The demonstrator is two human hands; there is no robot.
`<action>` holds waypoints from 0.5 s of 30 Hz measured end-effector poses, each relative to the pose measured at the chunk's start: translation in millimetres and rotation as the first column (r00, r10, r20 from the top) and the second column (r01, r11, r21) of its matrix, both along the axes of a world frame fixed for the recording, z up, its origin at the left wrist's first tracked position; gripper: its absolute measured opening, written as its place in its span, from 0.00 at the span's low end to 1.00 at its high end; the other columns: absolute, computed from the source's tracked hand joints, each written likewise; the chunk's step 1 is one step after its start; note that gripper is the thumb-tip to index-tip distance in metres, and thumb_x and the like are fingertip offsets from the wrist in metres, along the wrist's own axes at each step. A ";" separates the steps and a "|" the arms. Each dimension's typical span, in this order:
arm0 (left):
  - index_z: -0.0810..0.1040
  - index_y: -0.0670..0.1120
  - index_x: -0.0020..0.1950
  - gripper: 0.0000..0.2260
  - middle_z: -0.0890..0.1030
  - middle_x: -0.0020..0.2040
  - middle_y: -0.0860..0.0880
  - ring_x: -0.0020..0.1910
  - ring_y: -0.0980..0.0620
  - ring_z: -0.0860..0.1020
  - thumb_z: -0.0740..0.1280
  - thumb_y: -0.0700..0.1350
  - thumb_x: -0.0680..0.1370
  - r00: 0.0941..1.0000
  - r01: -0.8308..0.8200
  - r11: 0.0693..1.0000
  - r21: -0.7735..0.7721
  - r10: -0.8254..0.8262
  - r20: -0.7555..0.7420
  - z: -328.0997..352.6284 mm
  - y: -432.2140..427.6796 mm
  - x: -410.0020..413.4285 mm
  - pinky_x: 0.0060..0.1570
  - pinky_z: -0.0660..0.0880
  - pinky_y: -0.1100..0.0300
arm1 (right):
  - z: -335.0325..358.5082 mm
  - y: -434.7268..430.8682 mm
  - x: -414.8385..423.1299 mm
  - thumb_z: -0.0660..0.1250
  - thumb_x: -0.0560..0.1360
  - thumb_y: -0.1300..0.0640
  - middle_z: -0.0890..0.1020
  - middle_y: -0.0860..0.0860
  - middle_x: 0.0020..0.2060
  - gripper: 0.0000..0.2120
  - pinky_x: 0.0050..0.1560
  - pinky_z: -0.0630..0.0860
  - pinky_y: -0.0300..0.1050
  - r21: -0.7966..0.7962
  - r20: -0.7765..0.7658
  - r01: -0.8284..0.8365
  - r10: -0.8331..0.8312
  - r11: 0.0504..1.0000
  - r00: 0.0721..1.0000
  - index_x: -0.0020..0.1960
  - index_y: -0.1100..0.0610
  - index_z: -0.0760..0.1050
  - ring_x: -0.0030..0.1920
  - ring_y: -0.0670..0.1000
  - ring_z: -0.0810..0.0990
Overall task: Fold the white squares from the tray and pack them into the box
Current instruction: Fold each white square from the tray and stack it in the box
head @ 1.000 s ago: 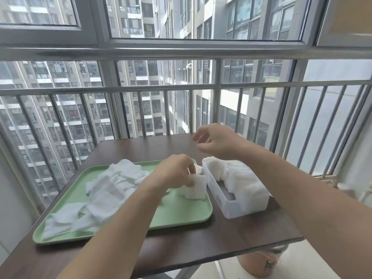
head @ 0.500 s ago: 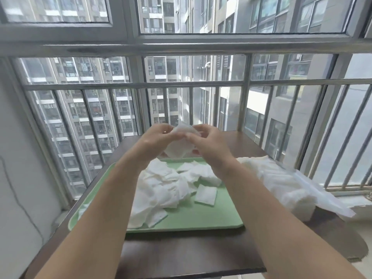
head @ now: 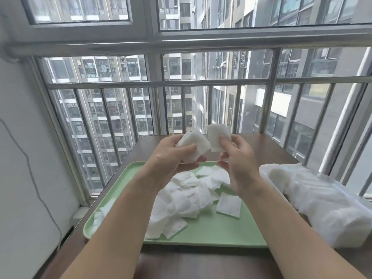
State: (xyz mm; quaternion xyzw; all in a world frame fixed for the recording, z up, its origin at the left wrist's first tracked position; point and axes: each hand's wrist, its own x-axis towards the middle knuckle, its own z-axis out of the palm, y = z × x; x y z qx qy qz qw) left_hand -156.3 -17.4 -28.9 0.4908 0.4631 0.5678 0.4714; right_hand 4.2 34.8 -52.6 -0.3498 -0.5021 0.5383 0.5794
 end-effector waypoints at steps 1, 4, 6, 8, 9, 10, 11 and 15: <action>0.78 0.41 0.60 0.08 0.83 0.55 0.37 0.49 0.43 0.86 0.67 0.36 0.80 1.000 -0.011 1.000 -0.003 0.011 0.011 -1.7 1.3 0.3 0.42 0.82 0.57 | -0.4 -0.3 1.3 0.66 0.81 0.56 0.74 0.51 0.35 0.04 0.37 0.73 0.42 -0.021 -0.053 -0.007 0.005 1.000 0.999 0.50 0.56 0.76 0.31 0.46 0.72; 0.78 0.40 0.60 0.08 0.83 0.54 0.38 0.50 0.43 0.85 0.65 0.36 0.81 0.998 -0.015 1.000 -0.026 0.017 0.063 -5.2 4.3 2.3 0.44 0.83 0.55 | -0.5 -3.9 6.5 0.66 0.80 0.59 0.77 0.50 0.35 0.02 0.37 0.75 0.43 -0.068 -0.152 -0.063 0.052 0.996 0.987 0.49 0.56 0.76 0.31 0.46 0.74; 0.78 0.39 0.61 0.09 0.83 0.55 0.37 0.50 0.43 0.84 0.64 0.37 0.82 0.994 0.002 0.999 -0.049 0.003 0.112 -6.3 5.8 4.1 0.47 0.83 0.52 | -1.5 -6.9 9.8 0.69 0.79 0.60 0.79 0.49 0.35 0.02 0.35 0.75 0.43 -0.077 -0.154 -0.117 0.104 0.990 0.983 0.50 0.56 0.76 0.32 0.46 0.77; 0.78 0.39 0.61 0.10 0.82 0.55 0.36 0.50 0.43 0.84 0.62 0.40 0.83 0.986 0.010 0.997 -0.077 0.003 0.169 -6.8 6.9 6.7 0.51 0.83 0.49 | -1.6 -9.4 11.6 0.70 0.77 0.60 0.82 0.50 0.36 0.04 0.34 0.75 0.43 -0.073 -0.123 -0.167 0.158 0.983 0.980 0.50 0.57 0.76 0.32 0.47 0.80; 0.78 0.39 0.61 0.11 0.82 0.54 0.37 0.49 0.44 0.84 0.61 0.41 0.83 0.981 0.008 0.996 -0.084 0.008 0.194 -6.9 7.5 7.8 0.53 0.82 0.48 | -1.2 -10.8 11.5 0.71 0.76 0.61 0.83 0.51 0.37 0.05 0.34 0.75 0.43 -0.072 -0.103 -0.194 0.186 0.978 0.977 0.51 0.57 0.76 0.33 0.47 0.81; 0.78 0.38 0.62 0.12 0.82 0.53 0.37 0.48 0.45 0.83 0.60 0.42 0.84 0.976 0.005 0.996 -0.085 0.013 0.216 -7.3 8.2 8.7 0.55 0.81 0.47 | -0.9 -11.7 10.6 0.71 0.76 0.61 0.83 0.52 0.38 0.06 0.35 0.75 0.43 -0.071 -0.088 -0.222 0.215 0.973 0.973 0.51 0.58 0.76 0.34 0.48 0.82; 0.77 0.38 0.63 0.13 0.81 0.52 0.38 0.46 0.45 0.83 0.60 0.43 0.84 0.972 0.007 0.996 -0.083 0.013 0.237 -7.4 8.7 9.5 0.57 0.80 0.45 | -0.7 -12.8 9.5 0.71 0.75 0.61 0.84 0.53 0.38 0.06 0.35 0.76 0.43 -0.073 -0.079 -0.247 0.241 0.966 0.967 0.51 0.58 0.76 0.35 0.49 0.83; 0.78 0.38 0.64 0.15 0.81 0.55 0.38 0.48 0.45 0.81 0.57 0.44 0.85 0.955 0.025 0.998 -0.063 -0.005 0.295 -8.1 9.8 12.0 0.53 0.81 0.49 | -3.7 -13.7 5.0 0.73 0.75 0.58 0.84 0.52 0.39 0.06 0.34 0.77 0.41 -0.106 -0.034 -0.282 0.280 0.954 0.960 0.50 0.56 0.79 0.36 0.49 0.84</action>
